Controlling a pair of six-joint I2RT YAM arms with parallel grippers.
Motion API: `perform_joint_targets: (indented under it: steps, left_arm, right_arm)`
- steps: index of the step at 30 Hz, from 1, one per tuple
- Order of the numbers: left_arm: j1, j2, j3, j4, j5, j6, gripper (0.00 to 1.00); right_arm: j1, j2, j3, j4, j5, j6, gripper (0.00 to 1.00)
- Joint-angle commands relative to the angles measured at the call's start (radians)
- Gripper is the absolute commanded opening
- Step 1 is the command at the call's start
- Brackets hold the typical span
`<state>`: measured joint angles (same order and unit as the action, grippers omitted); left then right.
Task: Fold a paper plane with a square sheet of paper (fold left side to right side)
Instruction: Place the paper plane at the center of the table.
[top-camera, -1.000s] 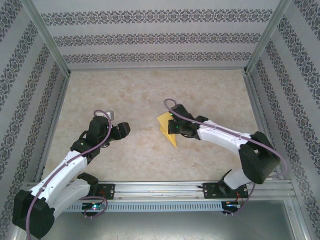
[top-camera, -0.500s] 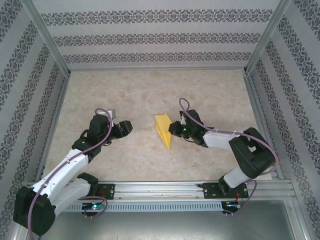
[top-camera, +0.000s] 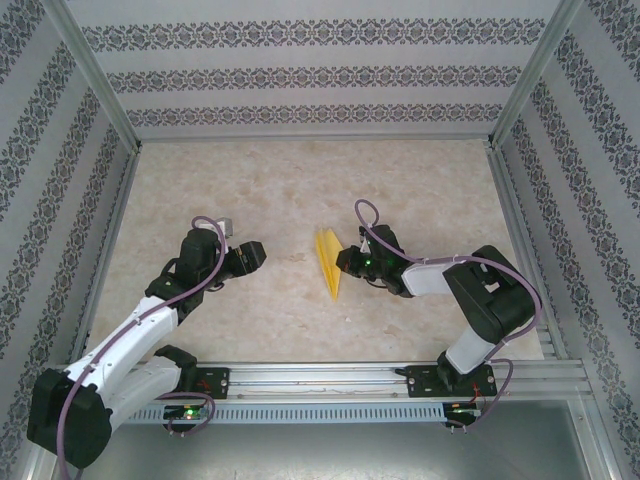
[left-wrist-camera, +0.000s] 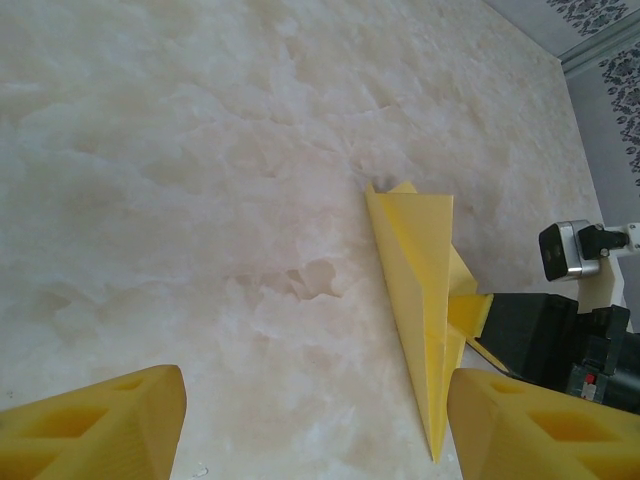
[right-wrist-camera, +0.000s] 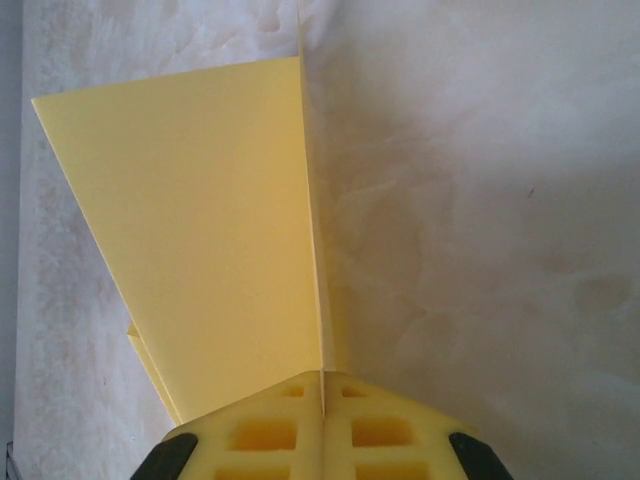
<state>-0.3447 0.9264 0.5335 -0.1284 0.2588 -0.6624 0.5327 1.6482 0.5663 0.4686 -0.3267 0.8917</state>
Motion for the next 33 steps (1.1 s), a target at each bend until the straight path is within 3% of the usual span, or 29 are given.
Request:
perform_joint_targets:
  steps: [1,23,33]
  left_arm:
    - [0.013,0.007,0.013,0.032,0.013,-0.012,0.69]
    - [0.018,0.001,0.036,0.002,-0.016,0.028,0.72]
    - [0.035,-0.062,0.059,-0.071,-0.075,0.116,0.76]
  right_arm:
    - [0.007,-0.003,-0.009,0.020,0.023,-0.009,0.09]
    - [0.021,-0.120,0.017,-0.178,0.124,-0.087,0.31]
    - [0.045,-0.280,0.110,-0.569,0.228,-0.246,0.48]
